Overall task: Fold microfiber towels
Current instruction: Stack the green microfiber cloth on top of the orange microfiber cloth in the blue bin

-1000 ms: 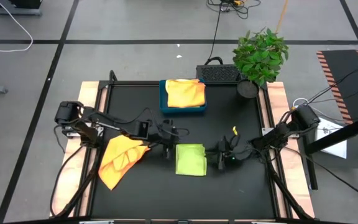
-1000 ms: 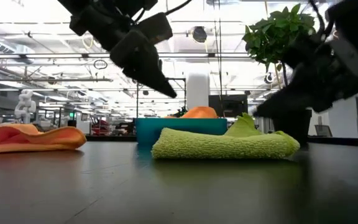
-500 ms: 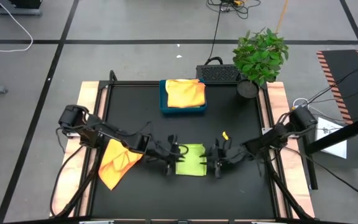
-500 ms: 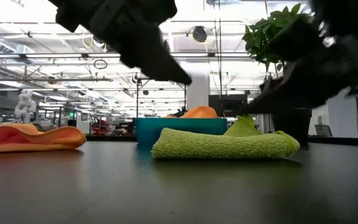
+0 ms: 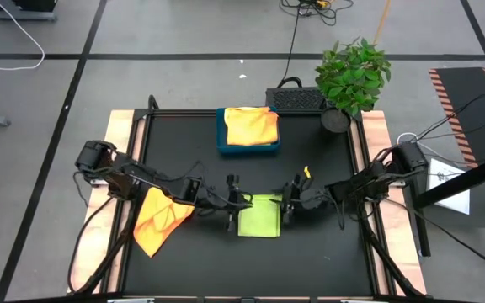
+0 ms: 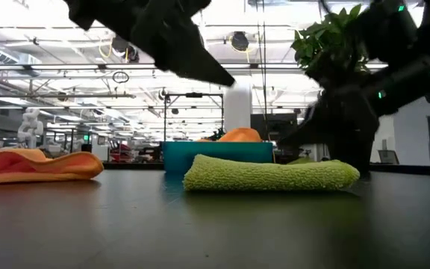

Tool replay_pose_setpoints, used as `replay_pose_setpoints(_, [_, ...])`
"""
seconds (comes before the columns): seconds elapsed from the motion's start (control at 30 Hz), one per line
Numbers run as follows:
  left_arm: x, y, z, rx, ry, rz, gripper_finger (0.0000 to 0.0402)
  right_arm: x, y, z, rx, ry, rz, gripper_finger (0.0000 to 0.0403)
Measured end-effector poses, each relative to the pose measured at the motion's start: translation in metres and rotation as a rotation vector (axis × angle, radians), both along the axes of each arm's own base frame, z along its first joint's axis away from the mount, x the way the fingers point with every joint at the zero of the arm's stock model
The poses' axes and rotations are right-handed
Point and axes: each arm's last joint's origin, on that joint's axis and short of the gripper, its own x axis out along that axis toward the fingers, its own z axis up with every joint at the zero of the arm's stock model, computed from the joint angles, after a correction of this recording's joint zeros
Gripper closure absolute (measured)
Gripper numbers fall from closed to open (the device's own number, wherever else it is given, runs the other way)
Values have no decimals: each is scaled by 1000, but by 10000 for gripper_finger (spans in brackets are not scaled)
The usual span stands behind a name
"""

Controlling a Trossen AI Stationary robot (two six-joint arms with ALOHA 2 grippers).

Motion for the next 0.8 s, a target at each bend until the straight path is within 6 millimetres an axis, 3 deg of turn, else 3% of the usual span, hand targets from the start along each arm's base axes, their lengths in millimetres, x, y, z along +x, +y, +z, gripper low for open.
replay_pose_setpoints(0.23, [-22,7,52,-11,-125,-2,391,-2,0,37,-83,-144,52,271])
replay_pose_setpoints(0.33, [-32,5,64,-4,-142,-35,398,-4,0,48,-82,-189,55,271])
replay_pose_setpoints(0.6, [-37,0,71,29,-156,-79,382,-6,1,52,-41,-204,97,271])
replay_pose_setpoints(0.8, [-37,2,71,45,-160,-46,394,-6,3,52,-20,-195,153,271])
